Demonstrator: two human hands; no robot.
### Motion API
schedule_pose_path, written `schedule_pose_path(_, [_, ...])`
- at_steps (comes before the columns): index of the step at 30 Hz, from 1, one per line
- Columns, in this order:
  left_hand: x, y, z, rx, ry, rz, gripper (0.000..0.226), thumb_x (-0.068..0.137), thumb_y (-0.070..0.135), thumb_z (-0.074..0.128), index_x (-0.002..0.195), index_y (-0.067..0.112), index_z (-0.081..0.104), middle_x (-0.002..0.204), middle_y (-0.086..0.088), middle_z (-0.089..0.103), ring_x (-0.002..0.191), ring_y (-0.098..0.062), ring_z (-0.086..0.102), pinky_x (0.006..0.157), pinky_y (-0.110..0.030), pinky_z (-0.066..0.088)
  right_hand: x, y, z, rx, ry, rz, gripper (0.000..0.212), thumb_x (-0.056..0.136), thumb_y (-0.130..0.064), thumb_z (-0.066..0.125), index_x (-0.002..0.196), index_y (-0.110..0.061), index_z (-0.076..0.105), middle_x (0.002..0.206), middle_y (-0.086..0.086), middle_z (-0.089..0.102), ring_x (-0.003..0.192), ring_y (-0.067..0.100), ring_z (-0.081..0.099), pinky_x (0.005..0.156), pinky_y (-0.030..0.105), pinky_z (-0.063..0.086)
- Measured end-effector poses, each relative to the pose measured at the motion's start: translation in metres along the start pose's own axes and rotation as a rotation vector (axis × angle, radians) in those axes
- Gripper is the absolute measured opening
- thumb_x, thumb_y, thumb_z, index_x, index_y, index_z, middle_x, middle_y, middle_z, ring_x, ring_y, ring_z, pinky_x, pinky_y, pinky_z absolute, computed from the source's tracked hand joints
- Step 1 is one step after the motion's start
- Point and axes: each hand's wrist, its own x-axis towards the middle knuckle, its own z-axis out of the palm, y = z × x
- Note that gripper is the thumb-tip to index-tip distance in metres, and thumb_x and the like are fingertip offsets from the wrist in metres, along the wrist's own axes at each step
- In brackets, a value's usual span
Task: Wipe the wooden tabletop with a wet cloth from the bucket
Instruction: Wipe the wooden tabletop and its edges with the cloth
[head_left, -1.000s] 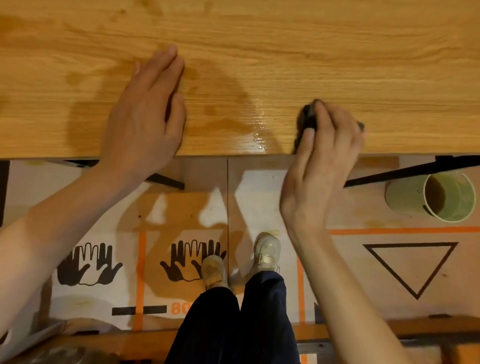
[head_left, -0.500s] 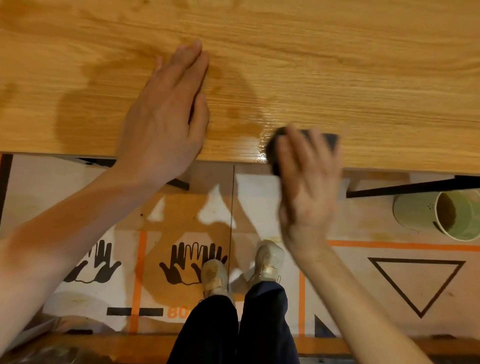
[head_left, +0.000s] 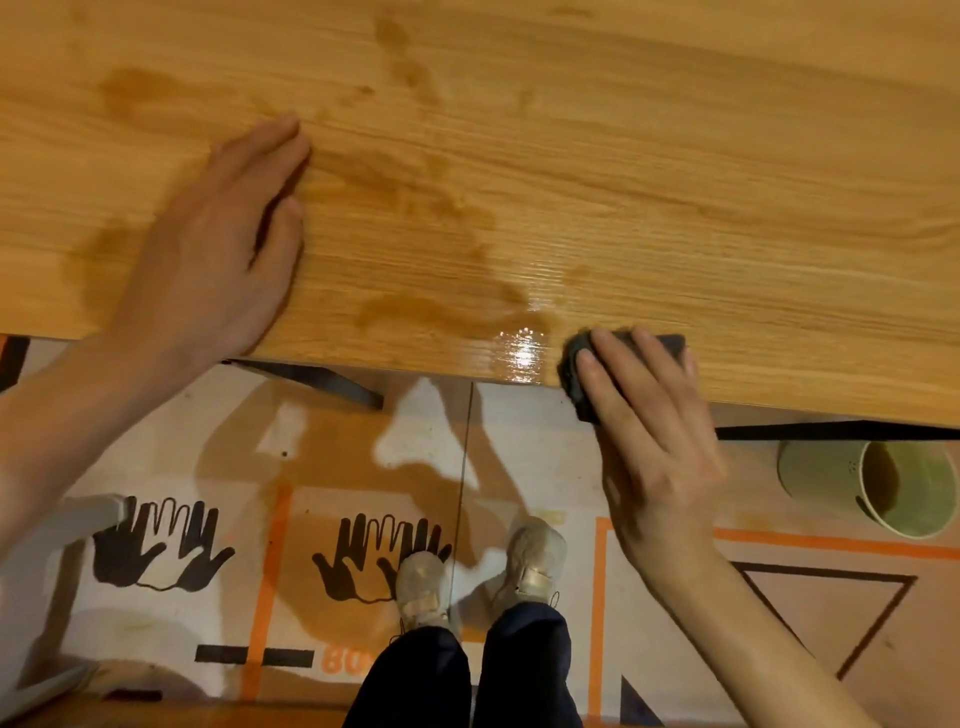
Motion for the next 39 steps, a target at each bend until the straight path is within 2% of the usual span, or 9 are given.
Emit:
schedule_pose_path(6, [-0.004, 0.007, 0.003, 0.011, -0.003, 0.016, 0.047, 0.11, 0.021, 0.034, 0.155, 0.008, 0.035, 0.164, -0.004, 0.029, 0.153, -0.018, 0.023, 0.126, -0.04, 0.019, 0.039, -0.086, 0.06, 0.117, -0.132, -0.184, 0.036, 0.098, -0.006, 0.052, 0.133, -0.007, 0.056, 0.141, 0.008, 0.052, 0.137, 0.027, 0.04, 0.12, 0.043, 0.021])
schedule_pose_path(9, [-0.003, 0.006, 0.002, 0.002, -0.024, 0.018, 0.048, 0.11, 0.023, 0.032, 0.156, 0.01, 0.033, 0.165, -0.001, 0.027, 0.154, -0.014, 0.02, 0.127, -0.035, 0.015, 0.044, -0.061, 0.035, 0.094, -0.217, -0.265, 0.038, 0.097, -0.005, 0.054, 0.135, -0.006, 0.054, 0.14, 0.012, 0.053, 0.136, 0.028, 0.042, 0.12, 0.039, 0.023])
schedule_pose_path(14, [-0.006, 0.006, 0.003, -0.024, -0.023, 0.023, 0.05, 0.109, 0.024, 0.031, 0.156, 0.009, 0.032, 0.166, -0.001, 0.025, 0.155, -0.014, 0.018, 0.127, -0.028, 0.008, 0.002, 0.027, -0.048, -0.047, -0.234, 0.153, 0.038, 0.102, -0.019, 0.04, 0.136, -0.004, 0.05, 0.147, 0.012, 0.042, 0.143, 0.026, 0.031, 0.114, 0.058, 0.026])
schedule_pose_path(17, [-0.006, 0.006, 0.004, -0.001, -0.015, 0.046, 0.05, 0.109, 0.024, 0.03, 0.156, 0.007, 0.032, 0.166, -0.004, 0.025, 0.155, -0.015, 0.018, 0.128, -0.03, 0.009, 0.009, 0.005, -0.034, -0.092, -0.129, 0.364, 0.04, 0.101, -0.016, 0.039, 0.137, -0.003, 0.05, 0.148, 0.009, 0.042, 0.144, 0.025, 0.029, 0.118, 0.054, 0.02])
schedule_pose_path(22, [-0.002, 0.002, 0.006, -0.001, 0.009, 0.055, 0.049, 0.11, 0.022, 0.03, 0.156, 0.006, 0.032, 0.166, -0.005, 0.026, 0.155, -0.014, 0.018, 0.128, -0.028, 0.007, 0.06, -0.098, 0.042, 0.028, -0.214, 0.17, 0.035, 0.098, -0.013, 0.05, 0.132, -0.009, 0.056, 0.142, 0.007, 0.051, 0.138, 0.027, 0.036, 0.119, 0.045, 0.024])
schedule_pose_path(26, [-0.001, 0.003, 0.006, -0.009, -0.009, 0.054, 0.049, 0.109, 0.022, 0.03, 0.156, 0.007, 0.032, 0.166, -0.004, 0.025, 0.155, -0.013, 0.017, 0.127, -0.025, 0.006, 0.066, -0.088, 0.029, 0.056, -0.374, 0.024, 0.041, 0.094, -0.012, 0.059, 0.134, -0.012, 0.054, 0.144, 0.006, 0.049, 0.141, 0.023, 0.035, 0.119, 0.04, 0.023])
schedule_pose_path(30, [-0.005, 0.004, 0.007, -0.013, 0.008, 0.073, 0.051, 0.108, 0.023, 0.03, 0.155, 0.004, 0.033, 0.165, -0.007, 0.027, 0.154, -0.017, 0.02, 0.128, -0.032, 0.01, 0.037, -0.016, -0.023, -0.031, -0.272, 0.334, 0.043, 0.101, -0.02, 0.041, 0.144, -0.015, 0.044, 0.154, 0.001, 0.034, 0.148, 0.017, 0.019, 0.12, 0.05, 0.015])
schedule_pose_path(33, [-0.005, 0.004, 0.008, -0.011, 0.031, 0.08, 0.05, 0.108, 0.021, 0.032, 0.153, 0.001, 0.036, 0.164, -0.01, 0.029, 0.153, -0.02, 0.024, 0.128, -0.037, 0.014, 0.042, -0.023, -0.013, -0.074, -0.131, 0.551, 0.044, 0.101, -0.022, 0.038, 0.143, -0.011, 0.044, 0.154, 0.004, 0.035, 0.148, 0.021, 0.018, 0.12, 0.048, 0.01])
schedule_pose_path(39, [-0.002, 0.003, 0.006, -0.007, 0.019, 0.067, 0.05, 0.108, 0.022, 0.031, 0.155, 0.005, 0.034, 0.164, -0.006, 0.029, 0.154, -0.016, 0.022, 0.128, -0.036, 0.015, 0.094, -0.11, 0.07, 0.028, -0.239, 0.172, 0.039, 0.102, -0.021, 0.047, 0.14, -0.012, 0.049, 0.152, 0.006, 0.039, 0.146, 0.025, 0.022, 0.122, 0.043, 0.01])
